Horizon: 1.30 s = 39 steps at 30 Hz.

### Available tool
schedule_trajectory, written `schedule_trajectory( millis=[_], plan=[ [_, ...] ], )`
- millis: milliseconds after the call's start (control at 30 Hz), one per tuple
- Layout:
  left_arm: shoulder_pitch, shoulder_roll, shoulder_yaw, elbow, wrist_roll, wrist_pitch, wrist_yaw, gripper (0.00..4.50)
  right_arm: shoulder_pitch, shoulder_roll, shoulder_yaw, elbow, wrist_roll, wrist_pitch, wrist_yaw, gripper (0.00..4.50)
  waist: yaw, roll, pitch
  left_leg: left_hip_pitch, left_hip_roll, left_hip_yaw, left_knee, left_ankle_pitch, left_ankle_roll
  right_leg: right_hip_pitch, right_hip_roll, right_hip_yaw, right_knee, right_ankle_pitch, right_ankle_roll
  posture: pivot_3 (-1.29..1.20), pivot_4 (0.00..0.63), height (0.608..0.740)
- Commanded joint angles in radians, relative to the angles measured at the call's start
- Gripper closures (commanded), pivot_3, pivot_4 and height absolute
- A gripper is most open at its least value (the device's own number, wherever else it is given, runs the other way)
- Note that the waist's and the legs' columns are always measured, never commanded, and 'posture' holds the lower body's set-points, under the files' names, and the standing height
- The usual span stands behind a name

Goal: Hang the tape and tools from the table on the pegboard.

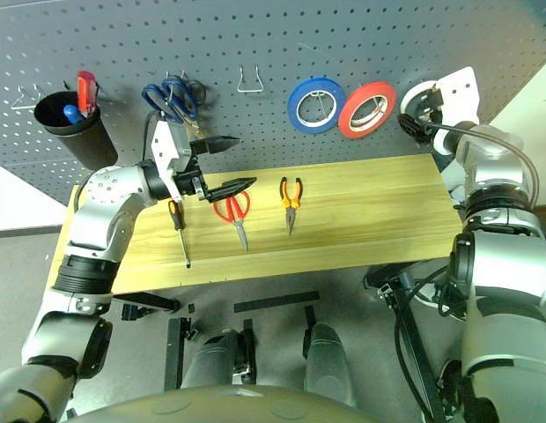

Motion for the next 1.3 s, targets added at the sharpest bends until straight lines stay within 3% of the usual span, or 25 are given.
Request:
schedule_trajectory(
  millis=[33,133,300,400,567,867,1067,1300],
  plan=[
    [-0.002,0.006,0.016,-0.059,-0.020,0.016,0.010,0.21,0.089,-0.059,-0.015,-0.193,0.060,0.102,0.150,0.11,0.005,0.000,-0.002,0.000,0.000,0.000,0.000,0.000,0.000,0.000,0.000,0.000,0.000,0.000,0.000,-0.06,0.118,0.732],
    [0.005,0.010,0.009,-0.066,-0.013,0.040,0.019,0.21,0.239,-0.078,-0.022,-0.455,0.127,0.298,0.227,0.11,0.019,0.001,-0.008,0.000,0.000,-0.001,0.001,0.000,0.000,0.000,0.000,0.000,0.001,0.000,0.000,-0.07,0.120,0.732],
    [0.047,0.044,-0.006,-0.058,0.017,0.098,0.030,0.21,0.435,-0.045,-0.001,-0.847,0.202,0.646,0.185,0.05,0.018,0.006,-0.012,-0.001,0.001,0.000,0.008,0.000,0.000,0.000,0.000,0.001,0.005,0.000,0.000,-0.10,0.131,0.732],
    [0.084,0.071,-0.011,-0.043,0.039,0.101,0.028,0.21,0.456,0.023,0.016,-0.996,0.228,0.845,0.091,0.05,0.012,0.006,-0.013,0.000,0.001,0.000,0.012,0.000,0.000,0.000,0.001,0.002,0.006,0.000,0.000,-0.11,0.140,0.732],
    [0.137,0.118,0.003,-0.038,0.048,0.146,0.033,0.10,0.383,0.230,0.065,-1.085,0.251,1.154,-0.094,0.02,0.010,0.006,-0.014,0.001,0.002,0.000,0.013,0.000,0.000,0.001,0.001,0.002,0.007,0.000,0.000,-0.08,0.170,0.732],
    [0.210,0.166,0.016,-0.052,0.033,0.137,-0.003,0.10,0.290,0.428,0.102,-0.947,0.195,1.287,-0.324,0.02,0.032,0.005,-0.012,-0.001,0.001,-0.002,0.013,-0.001,0.001,0.000,0.001,0.002,0.007,0.000,0.000,-0.02,0.256,0.732],
    [0.215,0.186,0.019,-0.003,0.061,0.094,0.001,0.10,0.160,0.483,0.046,-0.694,0.170,1.176,-0.426,0.02,0.027,0.005,0.001,0.000,0.001,-0.003,0.011,-0.001,0.001,-0.001,0.001,0.003,0.007,0.000,-0.001,0.03,0.323,0.732],
    [0.155,0.159,-0.001,0.109,0.100,0.075,0.024,0.10,0.046,0.517,0.056,-0.432,0.139,1.028,-0.452,0.02,0.032,0.004,0.068,0.000,0.001,-0.004,0.010,-0.001,0.002,-0.003,0.002,0.004,0.008,0.000,-0.001,0.07,0.408,0.732]
  ],
)
